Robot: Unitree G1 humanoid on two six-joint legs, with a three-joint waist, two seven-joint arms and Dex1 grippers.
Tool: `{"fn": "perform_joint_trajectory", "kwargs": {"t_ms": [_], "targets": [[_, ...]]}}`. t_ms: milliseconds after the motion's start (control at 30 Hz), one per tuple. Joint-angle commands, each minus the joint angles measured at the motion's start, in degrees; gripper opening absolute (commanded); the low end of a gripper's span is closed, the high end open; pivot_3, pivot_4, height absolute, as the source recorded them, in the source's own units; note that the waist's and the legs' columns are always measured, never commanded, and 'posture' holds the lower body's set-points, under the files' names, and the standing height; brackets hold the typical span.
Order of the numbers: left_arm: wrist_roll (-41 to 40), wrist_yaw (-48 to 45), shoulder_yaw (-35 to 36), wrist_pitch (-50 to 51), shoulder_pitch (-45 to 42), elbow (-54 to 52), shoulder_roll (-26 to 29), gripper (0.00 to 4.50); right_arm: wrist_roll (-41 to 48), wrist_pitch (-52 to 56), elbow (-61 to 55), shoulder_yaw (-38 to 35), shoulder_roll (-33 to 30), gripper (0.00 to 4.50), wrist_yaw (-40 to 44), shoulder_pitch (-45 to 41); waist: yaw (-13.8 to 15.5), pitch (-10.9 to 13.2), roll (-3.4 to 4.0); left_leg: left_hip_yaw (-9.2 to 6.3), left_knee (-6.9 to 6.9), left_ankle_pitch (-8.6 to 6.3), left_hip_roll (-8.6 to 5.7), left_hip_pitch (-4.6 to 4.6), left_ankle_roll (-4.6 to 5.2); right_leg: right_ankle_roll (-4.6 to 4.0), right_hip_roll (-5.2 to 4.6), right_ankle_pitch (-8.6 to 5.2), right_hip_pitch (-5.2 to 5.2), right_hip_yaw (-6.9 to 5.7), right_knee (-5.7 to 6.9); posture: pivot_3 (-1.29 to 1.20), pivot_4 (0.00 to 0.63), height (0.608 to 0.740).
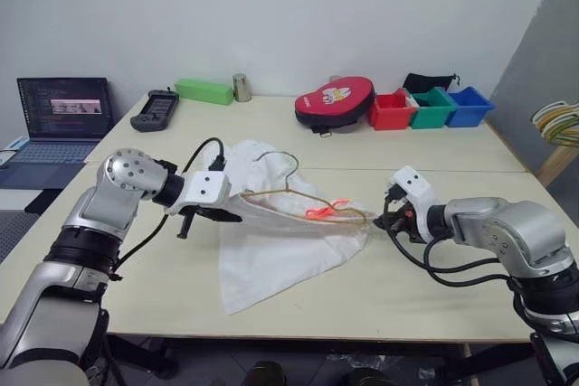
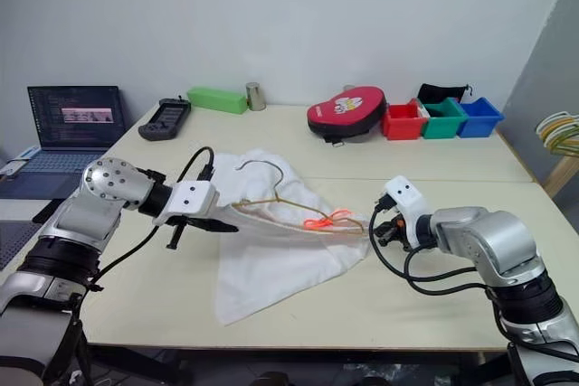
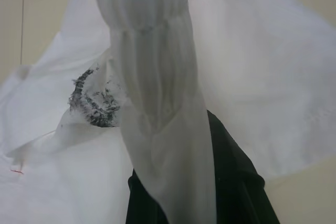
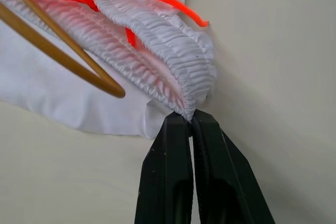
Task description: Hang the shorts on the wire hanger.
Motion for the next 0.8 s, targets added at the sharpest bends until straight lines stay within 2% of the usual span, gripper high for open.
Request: {"fn": "perform_joint_trajectory", "kwargs": {"t_ms": [33, 267, 633, 800], "targets": [[-1.1, 0.8, 1.9, 0.9, -2.7, 1.4, -0.7, 0.11, -0.7, 0.5, -1.7, -1.8, -1.5, 0.08, -0.4, 0.7, 0.0, 0.0, 0.0, 0.0, 0.0, 0.0, 0.0, 0.0, 0.0, 0.0, 0.0, 0.0, 0.0, -0.01, 0.0, 0.25, 0.0, 0.74], [1.8, 0.4, 0.4, -4.6, -2.1, 3.5, -0.1, 0.11, -0.1, 2.0, -2.9, -3.1, -0.7, 0.08, -0.8, 1.2, -0.1, 0.0, 0.0, -0.02, 0.0, 0.0, 0.0, 0.01, 0.0, 0.0, 0.0, 0.0, 0.0, -0.01, 0.02, 0.24, 0.0, 0.74], [10.5, 5.6, -3.6, -16.0, -6.1, 12.0, -1.3, 0.11, 2.4, 8.5, -9.4, -5.5, 0.2, 0.08, -1.2, -2.1, -0.1, 0.0, 0.0, -0.04, 0.01, 0.0, 0.0, 0.0, 0.0, -0.01, 0.0, 0.0, 0.0, -0.04, 0.01, 0.19, 0.0, 0.74], [12.5, 10.1, -4.6, -16.2, -9.0, 14.0, -6.2, 0.11, 5.1, 16.1, -15.8, -7.4, 7.2, 0.08, -3.2, -7.4, -0.3, 0.0, 0.01, -0.05, 0.02, 0.0, 0.0, 0.0, 0.01, -0.01, 0.0, 0.0, -0.01, -0.05, 0.05, 0.16, 0.0, 0.74]]}}
